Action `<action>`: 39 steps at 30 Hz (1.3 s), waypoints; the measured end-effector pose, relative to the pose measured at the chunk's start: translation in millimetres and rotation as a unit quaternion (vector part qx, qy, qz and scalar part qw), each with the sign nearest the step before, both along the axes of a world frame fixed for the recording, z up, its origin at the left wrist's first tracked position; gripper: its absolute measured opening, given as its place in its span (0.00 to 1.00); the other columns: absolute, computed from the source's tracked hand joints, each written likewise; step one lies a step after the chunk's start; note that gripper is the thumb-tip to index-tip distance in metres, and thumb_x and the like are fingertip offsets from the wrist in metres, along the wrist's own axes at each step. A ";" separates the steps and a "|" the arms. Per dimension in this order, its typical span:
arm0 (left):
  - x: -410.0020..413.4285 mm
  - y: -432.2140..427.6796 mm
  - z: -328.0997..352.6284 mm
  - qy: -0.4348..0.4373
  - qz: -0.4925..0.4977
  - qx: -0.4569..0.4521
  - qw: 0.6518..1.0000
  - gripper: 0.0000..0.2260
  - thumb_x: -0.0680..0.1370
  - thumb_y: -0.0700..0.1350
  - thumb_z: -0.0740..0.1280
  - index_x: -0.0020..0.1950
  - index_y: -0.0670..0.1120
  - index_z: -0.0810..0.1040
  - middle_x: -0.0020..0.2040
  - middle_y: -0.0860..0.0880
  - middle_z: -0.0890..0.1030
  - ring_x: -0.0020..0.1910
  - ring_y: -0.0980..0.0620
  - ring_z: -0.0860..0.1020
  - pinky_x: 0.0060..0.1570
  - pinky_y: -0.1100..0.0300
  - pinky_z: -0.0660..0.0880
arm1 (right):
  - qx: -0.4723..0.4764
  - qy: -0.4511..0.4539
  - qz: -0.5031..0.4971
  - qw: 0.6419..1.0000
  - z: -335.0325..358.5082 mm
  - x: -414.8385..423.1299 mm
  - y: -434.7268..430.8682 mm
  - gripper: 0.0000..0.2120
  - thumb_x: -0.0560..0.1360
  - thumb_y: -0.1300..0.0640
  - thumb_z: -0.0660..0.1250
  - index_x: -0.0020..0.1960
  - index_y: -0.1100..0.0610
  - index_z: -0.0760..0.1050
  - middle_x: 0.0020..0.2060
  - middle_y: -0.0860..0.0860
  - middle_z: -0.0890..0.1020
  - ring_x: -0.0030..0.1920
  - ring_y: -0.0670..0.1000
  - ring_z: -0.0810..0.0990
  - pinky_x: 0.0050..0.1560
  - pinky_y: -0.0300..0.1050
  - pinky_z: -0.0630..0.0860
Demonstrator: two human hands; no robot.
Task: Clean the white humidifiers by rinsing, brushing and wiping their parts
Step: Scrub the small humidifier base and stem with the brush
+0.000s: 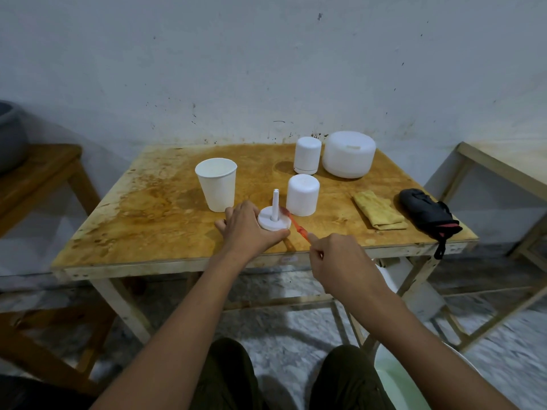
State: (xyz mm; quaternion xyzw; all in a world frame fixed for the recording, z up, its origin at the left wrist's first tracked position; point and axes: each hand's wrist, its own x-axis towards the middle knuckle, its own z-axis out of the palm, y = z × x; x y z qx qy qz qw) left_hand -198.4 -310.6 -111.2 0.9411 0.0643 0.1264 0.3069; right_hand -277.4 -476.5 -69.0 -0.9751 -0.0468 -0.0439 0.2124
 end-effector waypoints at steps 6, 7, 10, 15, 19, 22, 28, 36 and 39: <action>7.4 21.0 3.0 0.066 -0.088 0.058 0.992 0.34 0.70 0.67 0.70 0.72 0.56 0.67 0.70 0.52 0.68 0.69 0.48 0.60 0.63 0.49 0.57 | 0.031 0.006 0.039 0.999 -1.9 -10.3 -7.4 0.17 0.82 0.56 0.58 0.69 0.51 0.74 0.26 0.48 0.72 0.24 0.47 0.68 0.28 0.43 0.68; 6.7 21.0 4.0 0.065 -0.087 0.056 0.992 0.32 0.70 0.67 0.70 0.70 0.56 0.69 0.68 0.53 0.69 0.68 0.49 0.61 0.62 0.49 0.58 | 0.031 0.008 0.047 0.998 -0.9 -11.3 -7.4 0.18 0.82 0.56 0.58 0.71 0.50 0.72 0.26 0.48 0.72 0.24 0.47 0.68 0.29 0.44 0.69; 2.9 14.2 2.8 0.045 -0.053 0.033 0.997 0.27 0.67 0.68 0.71 0.58 0.55 0.70 0.58 0.54 0.70 0.62 0.50 0.63 0.56 0.51 0.59 | 0.010 0.004 0.042 0.999 3.5 -7.1 -7.0 0.18 0.82 0.56 0.57 0.71 0.50 0.72 0.29 0.50 0.74 0.27 0.48 0.72 0.33 0.48 0.75; -4.3 -4.0 -1.1 0.002 0.015 0.029 0.999 0.30 0.64 0.70 0.70 0.53 0.50 0.71 0.54 0.53 0.72 0.60 0.49 0.65 0.55 0.50 0.62 | -0.013 0.005 0.026 1.000 5.1 -2.6 -1.3 0.16 0.82 0.54 0.56 0.63 0.56 0.78 0.30 0.51 0.74 0.27 0.48 0.71 0.29 0.45 0.73; -1.1 -8.4 -1.3 -0.003 0.040 0.045 0.998 0.34 0.63 0.71 0.69 0.58 0.48 0.73 0.58 0.51 0.73 0.62 0.47 0.65 0.55 0.50 0.62 | 0.011 0.028 0.021 0.999 7.4 -5.2 -0.2 0.15 0.82 0.53 0.57 0.60 0.56 0.80 0.29 0.51 0.75 0.26 0.47 0.70 0.27 0.41 0.67; -3.0 -7.4 -1.1 0.000 0.033 0.046 0.998 0.35 0.62 0.72 0.70 0.57 0.48 0.73 0.57 0.51 0.72 0.61 0.48 0.65 0.53 0.51 0.61 | -0.020 0.010 0.008 1.000 8.5 -1.3 -6.0 0.17 0.83 0.52 0.56 0.60 0.57 0.80 0.30 0.52 0.76 0.27 0.49 0.71 0.29 0.45 0.70; 0.8 5.3 -1.3 0.021 -0.009 0.040 0.999 0.32 0.64 0.70 0.71 0.59 0.53 0.70 0.61 0.52 0.70 0.64 0.48 0.64 0.57 0.50 0.60 | 0.058 0.046 0.047 0.996 5.2 -2.1 -11.1 0.16 0.81 0.55 0.60 0.66 0.51 0.78 0.30 0.53 0.78 0.27 0.52 0.72 0.27 0.45 0.70; 5.8 19.3 3.4 0.076 -0.084 0.054 0.992 0.35 0.68 0.69 0.70 0.72 0.59 0.68 0.69 0.52 0.67 0.68 0.48 0.59 0.59 0.50 0.58 | 0.239 0.074 0.032 0.968 -4.5 4.3 -9.2 0.14 0.81 0.55 0.63 0.66 0.51 0.77 0.18 0.41 0.68 0.22 0.43 0.63 0.23 0.35 0.60; 6.7 23.9 7.2 0.093 -0.100 0.066 0.988 0.35 0.68 0.69 0.70 0.73 0.60 0.67 0.70 0.51 0.66 0.69 0.47 0.58 0.61 0.49 0.57 | 0.318 0.065 0.025 0.946 -2.2 3.7 -6.6 0.12 0.81 0.56 0.63 0.61 0.49 0.80 0.22 0.46 0.66 0.24 0.44 0.62 0.25 0.37 0.60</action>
